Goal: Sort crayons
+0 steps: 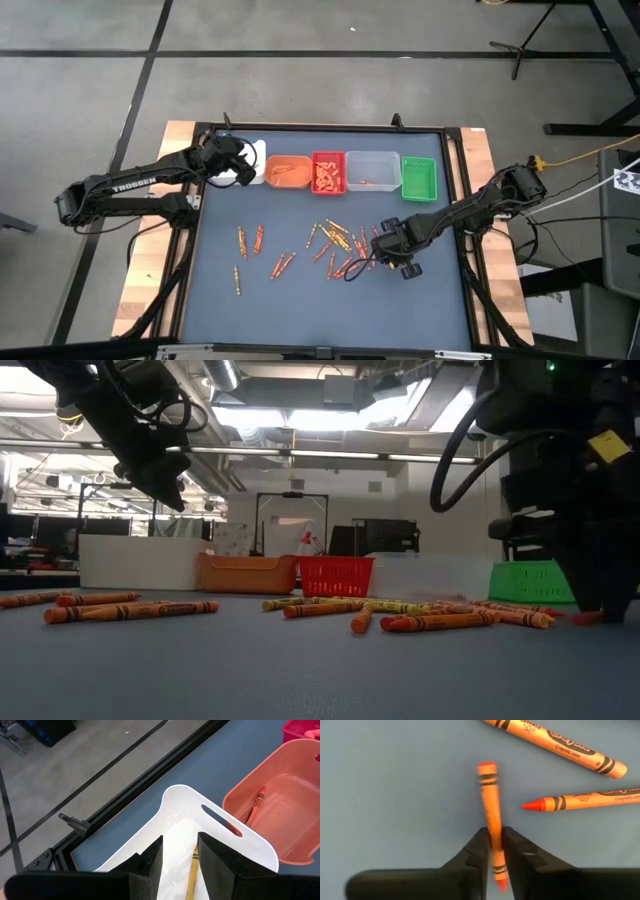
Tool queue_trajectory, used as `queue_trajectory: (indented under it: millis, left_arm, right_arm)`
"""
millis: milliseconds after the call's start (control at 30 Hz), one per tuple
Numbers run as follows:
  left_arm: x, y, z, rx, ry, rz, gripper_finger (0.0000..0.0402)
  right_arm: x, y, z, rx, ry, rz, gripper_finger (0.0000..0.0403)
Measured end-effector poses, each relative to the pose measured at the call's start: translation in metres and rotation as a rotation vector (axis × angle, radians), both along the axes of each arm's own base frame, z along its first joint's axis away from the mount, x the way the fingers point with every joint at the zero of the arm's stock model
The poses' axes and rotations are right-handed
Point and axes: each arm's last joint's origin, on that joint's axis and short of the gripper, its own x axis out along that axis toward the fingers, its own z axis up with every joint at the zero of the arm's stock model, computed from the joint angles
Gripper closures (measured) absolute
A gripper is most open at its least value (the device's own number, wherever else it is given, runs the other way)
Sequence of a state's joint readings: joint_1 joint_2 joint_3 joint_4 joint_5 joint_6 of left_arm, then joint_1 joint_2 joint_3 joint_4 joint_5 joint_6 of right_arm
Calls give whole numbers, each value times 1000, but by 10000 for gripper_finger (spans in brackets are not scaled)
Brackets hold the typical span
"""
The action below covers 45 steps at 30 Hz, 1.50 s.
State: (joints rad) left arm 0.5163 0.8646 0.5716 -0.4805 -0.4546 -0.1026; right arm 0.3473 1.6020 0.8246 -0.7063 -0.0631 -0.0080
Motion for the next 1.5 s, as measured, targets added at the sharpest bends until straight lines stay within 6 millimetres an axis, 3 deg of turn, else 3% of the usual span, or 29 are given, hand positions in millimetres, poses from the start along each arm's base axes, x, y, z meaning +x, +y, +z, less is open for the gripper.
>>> queue_trajectory:
  millis: [200,667,1133,1500]
  left_arm:
    - [0,0,0,0,0,0,295]
    - [0,0,0,0,0,0,295]
    - [0,0,0,1,-2,1,295]
    - [0,0,0,1,-3,1,295]
  right_arm:
    - [0,0,0,0,0,-1,390]
    - [-2,-1,6,6,4,-3,381]
    - [-15,-15,70,-275,-34,-21,380]
    - [-41,-73,115,-318,-164,-219,380]
